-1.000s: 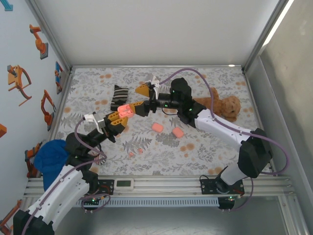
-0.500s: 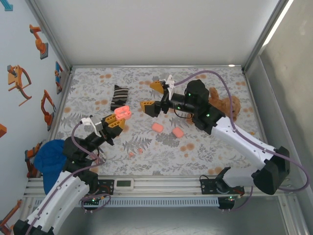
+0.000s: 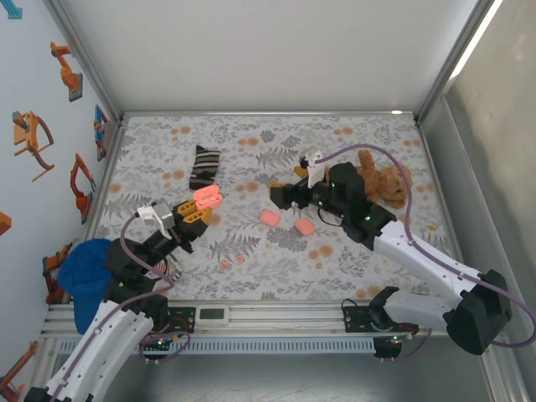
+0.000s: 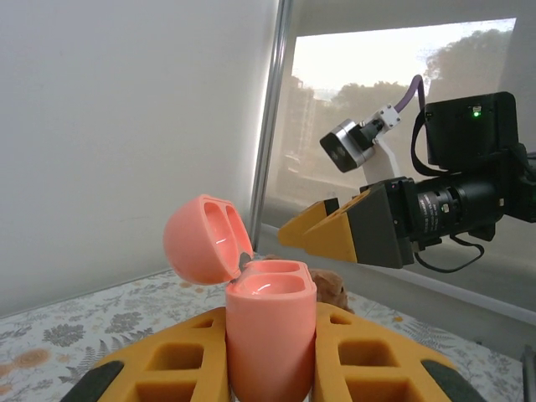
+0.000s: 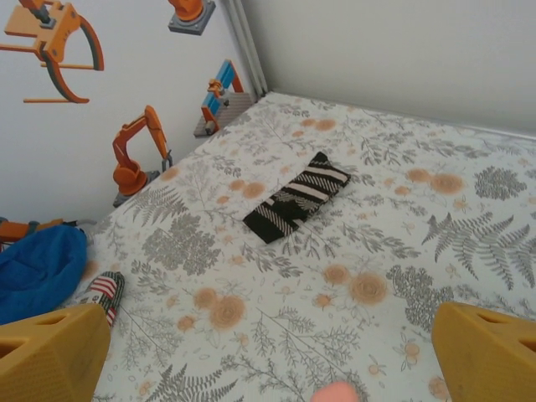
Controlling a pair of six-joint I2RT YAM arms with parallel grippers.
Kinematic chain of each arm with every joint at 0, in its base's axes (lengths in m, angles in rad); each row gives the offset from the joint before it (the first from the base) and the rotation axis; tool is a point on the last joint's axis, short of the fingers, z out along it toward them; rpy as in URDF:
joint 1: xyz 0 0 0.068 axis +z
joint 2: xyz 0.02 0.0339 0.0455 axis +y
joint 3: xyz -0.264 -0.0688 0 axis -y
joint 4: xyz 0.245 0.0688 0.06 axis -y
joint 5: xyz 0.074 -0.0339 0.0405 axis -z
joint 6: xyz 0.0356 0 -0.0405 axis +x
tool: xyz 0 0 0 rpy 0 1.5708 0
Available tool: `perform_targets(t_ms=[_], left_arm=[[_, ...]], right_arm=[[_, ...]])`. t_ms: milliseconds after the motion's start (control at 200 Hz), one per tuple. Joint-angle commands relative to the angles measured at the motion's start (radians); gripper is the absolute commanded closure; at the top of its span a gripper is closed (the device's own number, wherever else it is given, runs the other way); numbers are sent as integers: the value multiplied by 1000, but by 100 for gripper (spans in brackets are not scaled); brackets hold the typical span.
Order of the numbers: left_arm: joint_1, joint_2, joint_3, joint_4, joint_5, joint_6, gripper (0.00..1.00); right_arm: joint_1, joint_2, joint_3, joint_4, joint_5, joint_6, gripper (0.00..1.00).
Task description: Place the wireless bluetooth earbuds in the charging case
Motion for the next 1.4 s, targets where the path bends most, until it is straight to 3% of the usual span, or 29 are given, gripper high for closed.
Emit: perform_targets(t_ms=[0, 381, 621, 1137, 1397], left_arm=[[-4, -43, 4, -29, -10, 21, 100], [-4, -177, 29, -161, -27, 25, 100], [-4, -218, 42, -190, -35, 7, 100], [-4, -313, 82, -325, -57, 18, 100], [-4, -323, 104, -378, -51, 29, 100]], right_arm=[[-4, 5, 12, -78, -16, 55, 7], [7, 127, 25, -151, -187, 142, 29], [81, 272, 61, -150, -247, 147, 38], [254, 566, 179, -140, -257, 116, 52], [304, 697, 301, -248, -266, 47, 60]])
